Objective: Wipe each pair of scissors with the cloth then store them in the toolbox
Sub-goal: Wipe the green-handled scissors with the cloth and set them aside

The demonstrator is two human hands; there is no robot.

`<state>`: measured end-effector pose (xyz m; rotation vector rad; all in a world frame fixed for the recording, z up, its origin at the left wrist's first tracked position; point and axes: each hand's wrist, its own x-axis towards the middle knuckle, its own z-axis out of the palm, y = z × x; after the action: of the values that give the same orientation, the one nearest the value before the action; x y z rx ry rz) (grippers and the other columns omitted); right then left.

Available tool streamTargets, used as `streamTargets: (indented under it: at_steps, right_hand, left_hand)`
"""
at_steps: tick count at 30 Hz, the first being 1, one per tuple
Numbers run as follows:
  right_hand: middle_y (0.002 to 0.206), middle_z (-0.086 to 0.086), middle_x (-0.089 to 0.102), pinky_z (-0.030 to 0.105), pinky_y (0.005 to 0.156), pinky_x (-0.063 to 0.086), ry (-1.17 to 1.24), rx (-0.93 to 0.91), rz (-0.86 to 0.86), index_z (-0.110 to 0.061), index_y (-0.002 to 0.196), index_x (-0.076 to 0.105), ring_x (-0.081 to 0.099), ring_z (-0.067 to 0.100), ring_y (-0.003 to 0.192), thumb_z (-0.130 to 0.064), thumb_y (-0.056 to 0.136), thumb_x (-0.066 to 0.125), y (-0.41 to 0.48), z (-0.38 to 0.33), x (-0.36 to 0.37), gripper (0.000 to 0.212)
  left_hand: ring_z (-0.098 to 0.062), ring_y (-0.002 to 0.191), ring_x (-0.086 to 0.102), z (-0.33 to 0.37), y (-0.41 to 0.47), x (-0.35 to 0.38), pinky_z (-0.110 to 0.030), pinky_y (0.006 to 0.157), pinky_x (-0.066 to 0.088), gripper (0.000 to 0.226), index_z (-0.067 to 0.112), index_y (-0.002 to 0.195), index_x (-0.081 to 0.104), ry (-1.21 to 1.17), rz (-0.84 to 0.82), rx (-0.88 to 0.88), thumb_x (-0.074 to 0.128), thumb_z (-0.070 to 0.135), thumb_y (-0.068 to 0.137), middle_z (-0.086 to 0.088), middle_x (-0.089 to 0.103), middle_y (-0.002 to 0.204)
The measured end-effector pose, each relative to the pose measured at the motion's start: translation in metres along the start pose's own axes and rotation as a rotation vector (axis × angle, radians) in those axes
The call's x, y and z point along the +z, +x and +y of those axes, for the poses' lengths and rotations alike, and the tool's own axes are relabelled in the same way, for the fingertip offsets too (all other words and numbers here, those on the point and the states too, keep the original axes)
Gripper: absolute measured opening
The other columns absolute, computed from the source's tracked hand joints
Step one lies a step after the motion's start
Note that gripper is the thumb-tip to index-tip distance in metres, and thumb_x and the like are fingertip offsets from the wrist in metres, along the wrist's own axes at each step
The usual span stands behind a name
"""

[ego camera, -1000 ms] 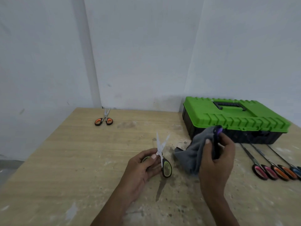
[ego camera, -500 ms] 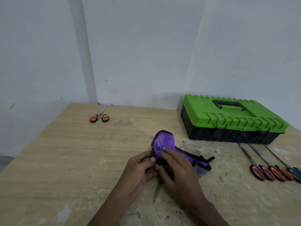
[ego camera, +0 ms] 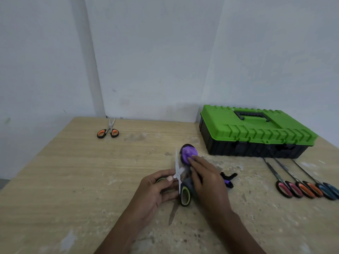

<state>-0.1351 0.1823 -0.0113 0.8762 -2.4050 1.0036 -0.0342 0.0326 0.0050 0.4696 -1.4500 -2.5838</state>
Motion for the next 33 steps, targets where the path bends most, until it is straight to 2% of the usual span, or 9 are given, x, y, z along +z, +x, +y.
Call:
streamTargets:
  at_steps: [4,6,10,12,15,20,25,29,33]
  right_hand:
    - [0.104,-0.012,0.067,0.001,0.082,0.039,0.227,0.224,0.163,-0.014,0.119,0.070,0.064,0.004,0.099,-0.004,0.099,0.056,0.006,0.003,-0.009,0.027]
    - [0.104,-0.016,0.067,0.001,0.076,0.042,0.388,0.323,0.227,-0.018,0.121,0.068,0.062,-0.008,0.099,-0.013,0.102,0.053,0.003,-0.002,-0.016,0.024]
    - [0.109,-0.013,0.070,0.008,0.079,0.046,0.527,0.291,0.182,-0.017,0.118,0.067,0.064,0.003,0.104,-0.018,0.103,0.052,-0.004,-0.014,-0.019,0.021]
    - [0.117,-0.023,0.066,0.015,0.092,0.046,0.394,0.189,0.041,-0.029,0.119,0.067,0.058,-0.004,0.112,-0.019,0.101,0.056,-0.012,-0.019,-0.012,0.023]
    - [0.138,-0.017,0.057,0.022,0.106,0.040,0.102,-0.031,-0.087,-0.029,0.128,0.067,0.048,0.000,0.128,-0.017,0.096,0.063,-0.017,-0.014,0.001,0.035]
    - [0.137,-0.005,0.060,0.037,0.102,0.049,0.015,0.063,0.024,-0.020,0.127,0.068,0.056,0.018,0.121,-0.008,0.091,0.061,-0.001,0.000,0.003,0.039]
    - [0.137,-0.005,0.060,0.026,0.102,0.041,-0.061,-0.123,-0.051,-0.019,0.129,0.068,0.052,0.015,0.121,-0.015,0.094,0.064,-0.013,-0.010,0.000,0.035]
    - [0.125,0.005,0.067,0.013,0.093,0.037,0.093,0.223,0.072,-0.010,0.125,0.069,0.061,0.022,0.113,-0.008,0.098,0.057,0.014,0.016,-0.007,0.029]
    - [0.107,-0.010,0.067,-0.003,0.076,0.037,0.293,0.372,0.262,-0.009,0.127,0.067,0.057,-0.007,0.089,-0.011,0.102,0.053,0.010,0.008,-0.023,0.028]
  left_hand:
    - [-0.032,0.097,0.076,-0.001,0.000,0.001,-0.037,0.077,0.065,0.024,-0.005,0.116,0.069,0.009,0.022,0.006,0.053,-0.006,0.099,-0.025,0.075,0.108]
    - [-0.034,0.103,0.075,-0.002,0.002,-0.001,-0.040,0.082,0.064,0.024,-0.004,0.119,0.068,0.018,0.028,0.005,0.053,-0.004,0.099,-0.024,0.075,0.110]
    - [-0.035,0.104,0.074,-0.004,0.004,0.001,-0.044,0.089,0.062,0.025,-0.002,0.120,0.068,0.058,0.042,0.012,0.054,-0.003,0.100,-0.022,0.076,0.109]
    - [-0.035,0.102,0.075,-0.005,0.004,0.002,-0.045,0.090,0.061,0.026,0.000,0.120,0.069,0.071,0.043,0.018,0.054,-0.002,0.099,-0.023,0.076,0.109]
    - [-0.034,0.104,0.074,-0.005,0.005,-0.001,-0.045,0.092,0.060,0.026,0.004,0.120,0.070,0.089,0.048,0.031,0.054,-0.002,0.100,-0.022,0.076,0.109]
    - [-0.035,0.107,0.073,-0.006,0.002,0.001,-0.046,0.095,0.059,0.028,0.002,0.122,0.069,0.133,-0.012,0.042,0.053,-0.001,0.101,-0.021,0.076,0.112]
    - [-0.035,0.100,0.075,-0.006,0.004,-0.002,-0.044,0.090,0.062,0.026,0.002,0.118,0.071,0.098,0.036,0.046,0.054,-0.002,0.099,-0.025,0.075,0.106]
    - [-0.034,0.100,0.075,-0.007,0.002,-0.002,-0.038,0.083,0.063,0.025,0.004,0.117,0.072,0.181,0.000,0.030,0.055,-0.001,0.099,-0.024,0.076,0.107]
    - [-0.035,0.102,0.075,-0.007,0.003,-0.002,-0.047,0.093,0.059,0.026,0.003,0.119,0.071,0.196,0.009,0.041,0.053,-0.002,0.101,-0.022,0.077,0.106]
